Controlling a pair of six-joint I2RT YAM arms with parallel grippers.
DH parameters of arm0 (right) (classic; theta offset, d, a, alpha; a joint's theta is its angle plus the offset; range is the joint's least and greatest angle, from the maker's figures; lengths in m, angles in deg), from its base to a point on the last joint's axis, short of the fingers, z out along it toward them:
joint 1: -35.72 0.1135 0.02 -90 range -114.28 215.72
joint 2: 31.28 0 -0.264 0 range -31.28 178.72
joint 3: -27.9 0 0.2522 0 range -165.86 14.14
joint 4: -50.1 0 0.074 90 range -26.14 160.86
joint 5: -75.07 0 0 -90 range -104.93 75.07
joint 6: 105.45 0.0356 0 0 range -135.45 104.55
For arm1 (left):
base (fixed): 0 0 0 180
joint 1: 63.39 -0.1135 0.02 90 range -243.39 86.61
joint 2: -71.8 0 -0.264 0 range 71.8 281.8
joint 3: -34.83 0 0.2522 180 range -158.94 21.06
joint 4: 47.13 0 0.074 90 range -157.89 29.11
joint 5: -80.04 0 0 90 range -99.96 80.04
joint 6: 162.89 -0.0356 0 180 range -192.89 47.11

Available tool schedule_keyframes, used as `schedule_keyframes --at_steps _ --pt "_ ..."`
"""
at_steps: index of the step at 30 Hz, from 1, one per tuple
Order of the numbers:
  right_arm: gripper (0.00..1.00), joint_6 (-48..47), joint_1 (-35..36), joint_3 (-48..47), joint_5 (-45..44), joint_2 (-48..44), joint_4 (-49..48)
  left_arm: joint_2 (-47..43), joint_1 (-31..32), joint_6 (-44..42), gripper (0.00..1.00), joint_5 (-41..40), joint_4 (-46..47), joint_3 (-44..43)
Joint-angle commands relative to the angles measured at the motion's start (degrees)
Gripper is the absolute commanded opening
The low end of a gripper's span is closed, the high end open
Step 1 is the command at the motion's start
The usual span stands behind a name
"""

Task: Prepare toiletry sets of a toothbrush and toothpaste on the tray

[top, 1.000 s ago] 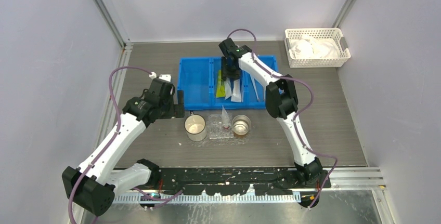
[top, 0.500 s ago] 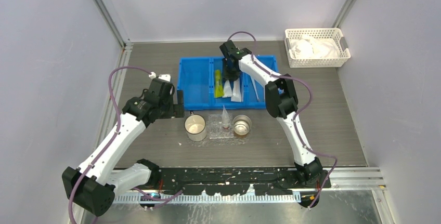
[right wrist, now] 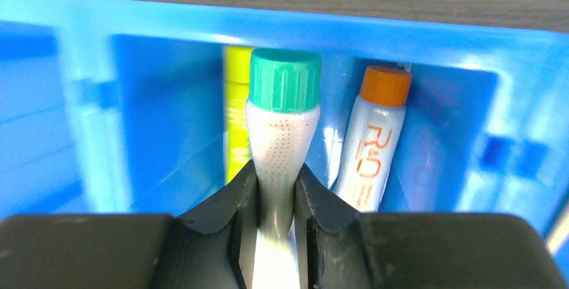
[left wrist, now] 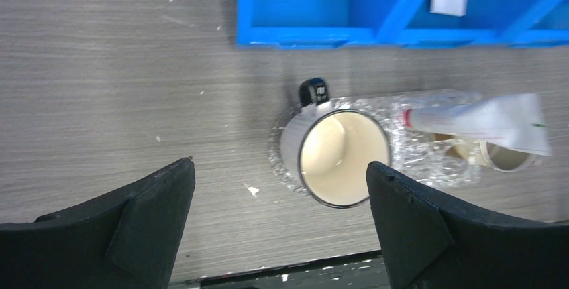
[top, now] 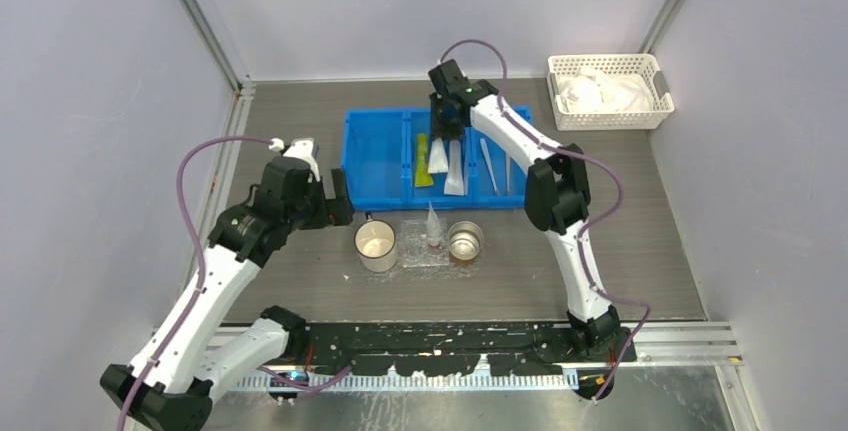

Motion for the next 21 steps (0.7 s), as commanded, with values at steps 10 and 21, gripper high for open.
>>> schedule_keyframes --at_steps 10,21 --pt "0.24 12.77 -1.95 11.59 1.27 -28.21 -13.21 -6.11 -0.17 17.85 0.97 17.18 29.29 2.30" --pt "0.24 42.51 -2.01 31.55 7.00 -33.25 -37.50 -2.49 2.67 19.75 0.78 19.21 69.62 13.82"
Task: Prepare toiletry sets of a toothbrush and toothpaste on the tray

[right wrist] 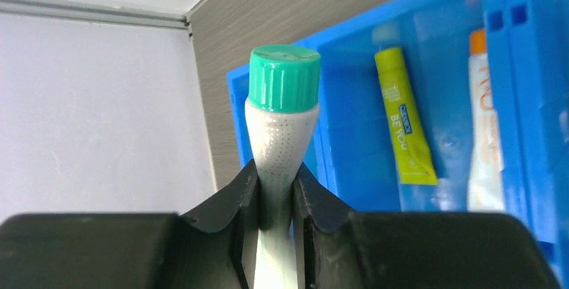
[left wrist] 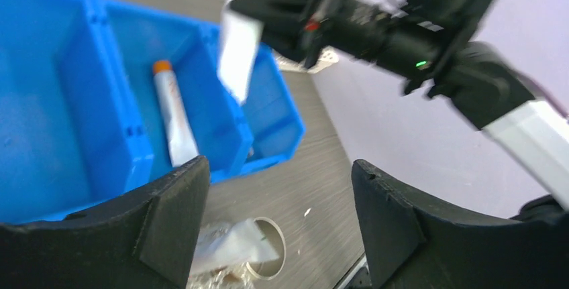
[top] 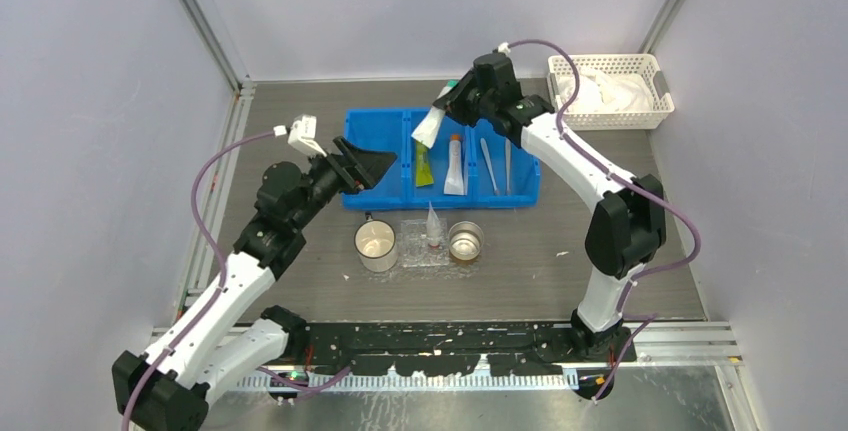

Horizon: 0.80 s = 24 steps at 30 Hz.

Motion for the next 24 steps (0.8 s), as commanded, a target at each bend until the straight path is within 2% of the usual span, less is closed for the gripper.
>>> schedule_keyframes --at_steps 1,7,12,24 --pt "0.24 15.64 0.23 3.39 2.97 -0.54 -15.44 2.02 1.14 -2.02 0.76 2.35 17.93 -1.48" --pt "0.23 25.55 0.44 7.52 4.23 0.27 -25.36 3.77 2.64 -4.99 0.63 2.07 18.85 -1.35" --pt "0.23 29.82 0.51 7.46 6.32 1.84 -29.11 3.12 3.20 -7.64 0.65 -0.46 17.31 0.51" --pt "0.23 30.88 1.28 13.79 9.69 -2.38 -32.67 6.47 3.21 -12.84 0.65 -3.46 15.06 -0.27"
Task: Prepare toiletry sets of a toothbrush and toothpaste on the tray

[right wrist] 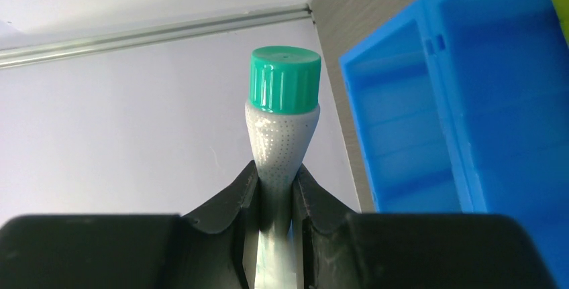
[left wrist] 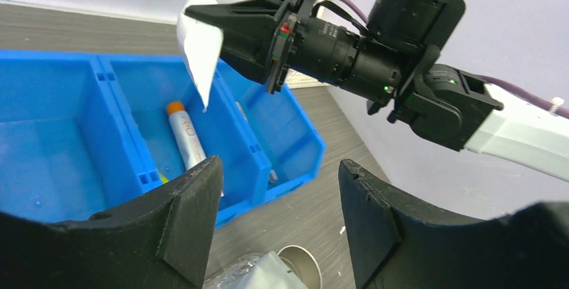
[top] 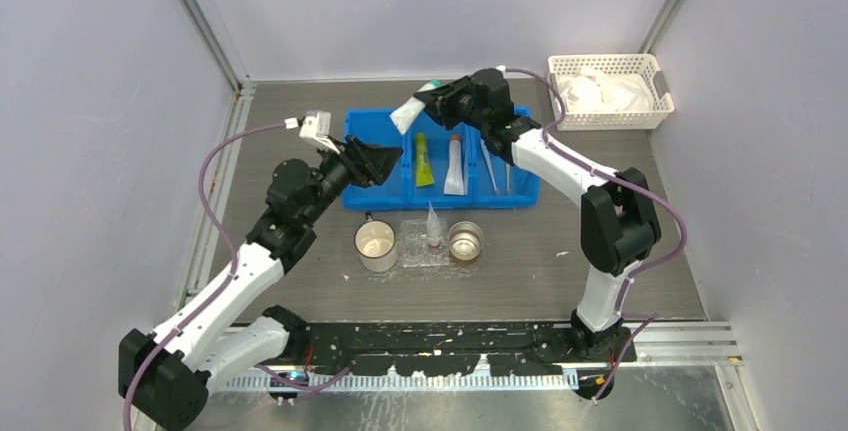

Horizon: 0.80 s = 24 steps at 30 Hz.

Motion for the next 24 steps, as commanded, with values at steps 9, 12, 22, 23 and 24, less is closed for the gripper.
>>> schedule_keyframes --at_steps 9,12,22,23,24 --pt "0.23 1.30 0.91 4.91 3.25 -8.81 -5.73 5.58 0.21 -5.23 0.62 -4.34 1.83 -0.90" --pt "0.23 1.17 0.98 4.88 3.46 -9.43 -5.77 6.67 0.21 -5.74 0.56 -4.52 1.75 -1.41" --pt "0.23 0.73 1.45 6.19 3.80 -9.98 -6.00 8.56 0.17 -5.26 0.52 -5.53 3.18 -2.40" --pt "0.23 0.72 1.44 6.36 3.79 -10.04 -6.02 8.55 0.21 -5.19 0.52 -5.53 3.23 -2.51" --pt "0.23 0.65 1.45 6.60 3.71 -10.00 -6.09 8.51 0.21 -5.18 0.52 -5.46 3.24 -2.60"
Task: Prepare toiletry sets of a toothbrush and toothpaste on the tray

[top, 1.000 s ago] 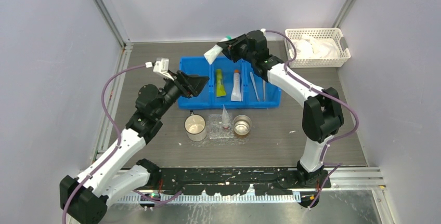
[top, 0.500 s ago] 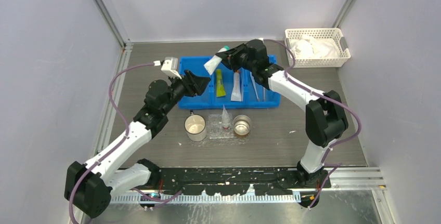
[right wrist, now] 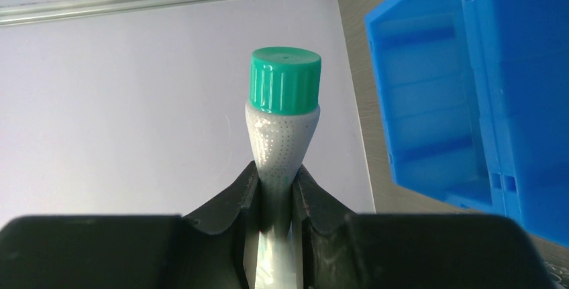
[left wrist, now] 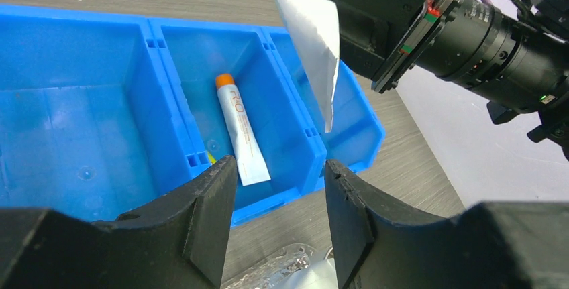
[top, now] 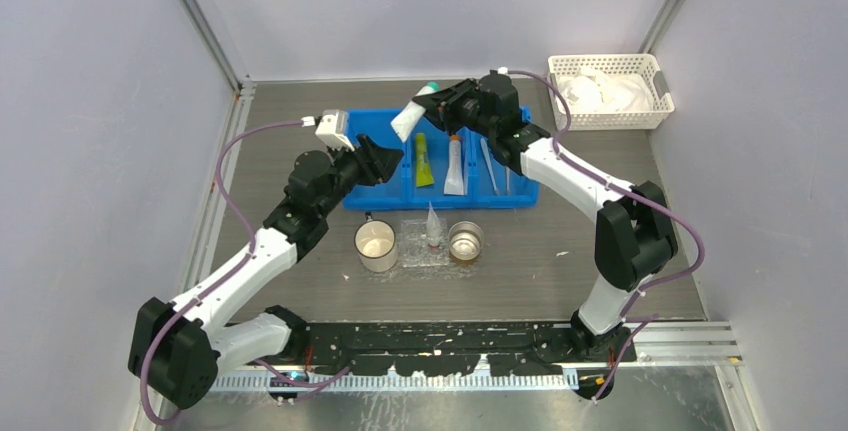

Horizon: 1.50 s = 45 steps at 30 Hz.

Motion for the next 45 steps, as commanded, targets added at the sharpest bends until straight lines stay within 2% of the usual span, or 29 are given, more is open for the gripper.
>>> schedule_keyframes --at_steps 1,12,21,26,31,38,45 --pt "0.23 0.31 0.32 0.57 0.53 -3.36 -4.04 -0.25 0.21 -1.01 0.52 -1.25 3.52 -2.60" --pt "0.23 0.85 0.85 0.94 1.32 -1.71 -5.33 -0.82 0.21 -1.15 0.57 -2.12 3.66 -2.78" --pt "0.23 0.48 1.52 0.96 1.51 -1.48 -5.12 1.42 0.21 -0.54 0.42 -1.12 5.65 -4.11" --pt "0.23 0.45 1.65 1.13 1.58 -1.23 -5.27 1.96 0.21 -0.30 0.41 -0.95 5.98 -4.69" --pt "0.23 0.48 1.88 1.36 1.59 -1.18 -5.50 2.24 0.21 -0.40 0.36 -1.33 5.93 -5.27" --pt "0.23 0.74 1.97 1.64 1.93 -1.12 -6.11 2.94 0.21 -0.32 0.21 -1.80 5.89 -5.33" --pt "0.23 0.79 2.04 1.87 2.12 -1.10 -6.49 3.36 0.21 -0.21 0.22 -2.04 6.24 -5.42"
